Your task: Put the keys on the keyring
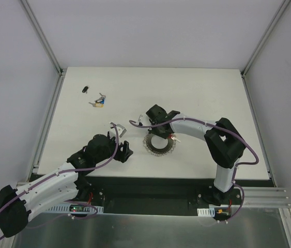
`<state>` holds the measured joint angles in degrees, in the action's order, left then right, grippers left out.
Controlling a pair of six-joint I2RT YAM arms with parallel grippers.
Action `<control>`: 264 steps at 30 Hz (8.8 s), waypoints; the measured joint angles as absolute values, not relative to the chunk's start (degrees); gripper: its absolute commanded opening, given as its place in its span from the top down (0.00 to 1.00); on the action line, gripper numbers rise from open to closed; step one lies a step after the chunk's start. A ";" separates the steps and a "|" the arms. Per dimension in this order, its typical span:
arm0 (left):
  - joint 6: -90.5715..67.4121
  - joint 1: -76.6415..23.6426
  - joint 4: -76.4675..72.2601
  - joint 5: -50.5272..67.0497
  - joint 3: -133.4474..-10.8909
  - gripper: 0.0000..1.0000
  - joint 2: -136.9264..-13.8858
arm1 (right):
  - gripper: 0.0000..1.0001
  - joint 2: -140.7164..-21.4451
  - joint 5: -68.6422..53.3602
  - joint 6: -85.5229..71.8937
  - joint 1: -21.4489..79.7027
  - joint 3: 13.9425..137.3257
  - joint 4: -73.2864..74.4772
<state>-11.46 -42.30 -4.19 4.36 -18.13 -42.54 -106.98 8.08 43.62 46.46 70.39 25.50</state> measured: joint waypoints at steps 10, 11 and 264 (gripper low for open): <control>-11.77 -42.30 -3.97 4.93 -18.17 0.36 -43.13 | 0.99 -101.49 7.31 41.74 41.69 70.41 27.73; -11.86 -42.30 -3.95 5.10 -18.17 0.36 -43.13 | 0.99 -101.03 7.18 41.34 40.99 70.41 27.73; -1.52 -51.27 -4.14 -9.63 -24.60 0.10 -34.68 | 0.99 -94.11 -36.32 41.25 34.48 92.44 62.54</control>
